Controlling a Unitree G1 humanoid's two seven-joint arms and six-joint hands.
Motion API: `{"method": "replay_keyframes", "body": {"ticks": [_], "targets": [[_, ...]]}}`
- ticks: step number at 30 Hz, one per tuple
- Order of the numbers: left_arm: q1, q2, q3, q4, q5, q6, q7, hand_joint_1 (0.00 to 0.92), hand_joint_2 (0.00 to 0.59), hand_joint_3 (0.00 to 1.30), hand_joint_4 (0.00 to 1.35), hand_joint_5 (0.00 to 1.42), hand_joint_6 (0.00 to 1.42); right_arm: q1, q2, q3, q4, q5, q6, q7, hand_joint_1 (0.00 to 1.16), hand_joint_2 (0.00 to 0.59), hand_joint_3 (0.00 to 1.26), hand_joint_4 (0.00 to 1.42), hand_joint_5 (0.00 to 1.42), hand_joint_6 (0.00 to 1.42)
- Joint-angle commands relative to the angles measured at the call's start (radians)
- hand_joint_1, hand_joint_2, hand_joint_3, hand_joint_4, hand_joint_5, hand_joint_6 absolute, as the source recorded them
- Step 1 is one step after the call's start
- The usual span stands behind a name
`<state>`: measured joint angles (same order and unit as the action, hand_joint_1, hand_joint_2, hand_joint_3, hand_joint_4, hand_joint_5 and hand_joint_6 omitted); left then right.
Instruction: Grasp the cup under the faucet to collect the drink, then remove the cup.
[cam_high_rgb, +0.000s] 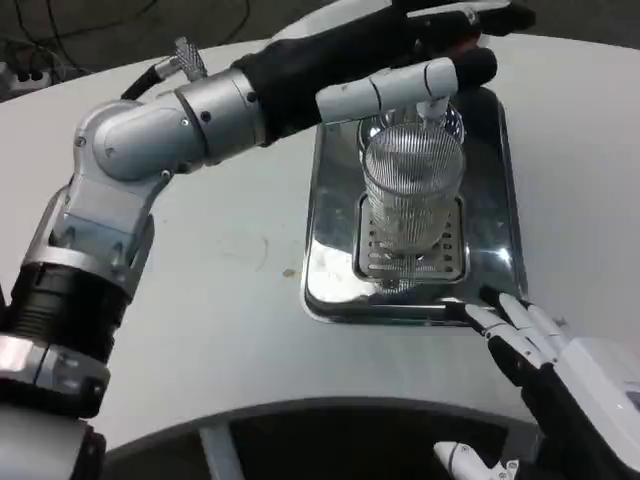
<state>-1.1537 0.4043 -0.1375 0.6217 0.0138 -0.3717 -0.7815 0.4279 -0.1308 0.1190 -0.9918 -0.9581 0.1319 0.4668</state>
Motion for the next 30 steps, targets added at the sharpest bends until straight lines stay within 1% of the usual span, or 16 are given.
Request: {"method": "replay_keyframes", "body": {"ticks": [1, 10, 15, 19, 26, 28, 29, 30], "targets": [[-0.003, 0.017, -0.036, 0.038, 0.048, -0.032, -0.030, 0.000, 0.111, 0.12, 0.04, 0.13, 0.13, 0.007, -0.004, 0.000, 0.012, 0.003, -0.017, -0.018, 0.40, 0.382, 0.12, 0.00, 0.00, 0.00], [-0.025, 0.024, -0.052, 0.092, 0.076, -0.091, -0.031, 0.000, 0.109, 0.12, 0.04, 0.13, 0.11, 0.003, -0.002, 0.003, 0.034, 0.011, -0.021, -0.032, 0.40, 0.382, 0.12, 0.00, 0.00, 0.00], [-0.032, 0.029, -0.060, 0.113, 0.088, -0.120, -0.023, 0.000, 0.109, 0.12, 0.04, 0.13, 0.11, -0.011, 0.007, -0.001, 0.048, 0.031, -0.006, -0.039, 0.40, 0.384, 0.12, 0.00, 0.00, 0.00], [-0.039, 0.037, -0.069, 0.133, 0.097, -0.145, -0.012, 0.000, 0.108, 0.12, 0.04, 0.13, 0.11, -0.045, 0.029, -0.015, 0.075, 0.096, 0.030, -0.039, 0.40, 0.388, 0.11, 0.00, 0.00, 0.00], [-0.037, 0.042, -0.079, 0.141, 0.124, -0.182, 0.000, 0.000, 0.111, 0.12, 0.04, 0.12, 0.11, -0.088, 0.046, -0.033, 0.098, 0.181, 0.073, -0.053, 0.40, 0.384, 0.10, 0.00, 0.00, 0.00], [-0.034, 0.043, -0.080, 0.140, 0.129, -0.187, 0.003, 0.000, 0.112, 0.12, 0.04, 0.12, 0.11, -0.111, 0.064, -0.048, 0.117, 0.246, 0.094, -0.065, 0.40, 0.383, 0.10, 0.00, 0.00, 0.00], [-0.033, 0.043, -0.081, 0.139, 0.130, -0.189, 0.004, 0.000, 0.112, 0.12, 0.04, 0.12, 0.11, -0.119, 0.068, -0.054, 0.123, 0.270, 0.101, -0.071, 0.41, 0.377, 0.09, 0.00, 0.00, 0.00], [-0.033, 0.044, -0.082, 0.139, 0.131, -0.190, 0.005, 0.000, 0.112, 0.11, 0.04, 0.12, 0.11, -0.130, 0.072, -0.060, 0.131, 0.291, 0.104, -0.081, 0.44, 0.345, 0.06, 0.00, 0.00, 0.00]]}}
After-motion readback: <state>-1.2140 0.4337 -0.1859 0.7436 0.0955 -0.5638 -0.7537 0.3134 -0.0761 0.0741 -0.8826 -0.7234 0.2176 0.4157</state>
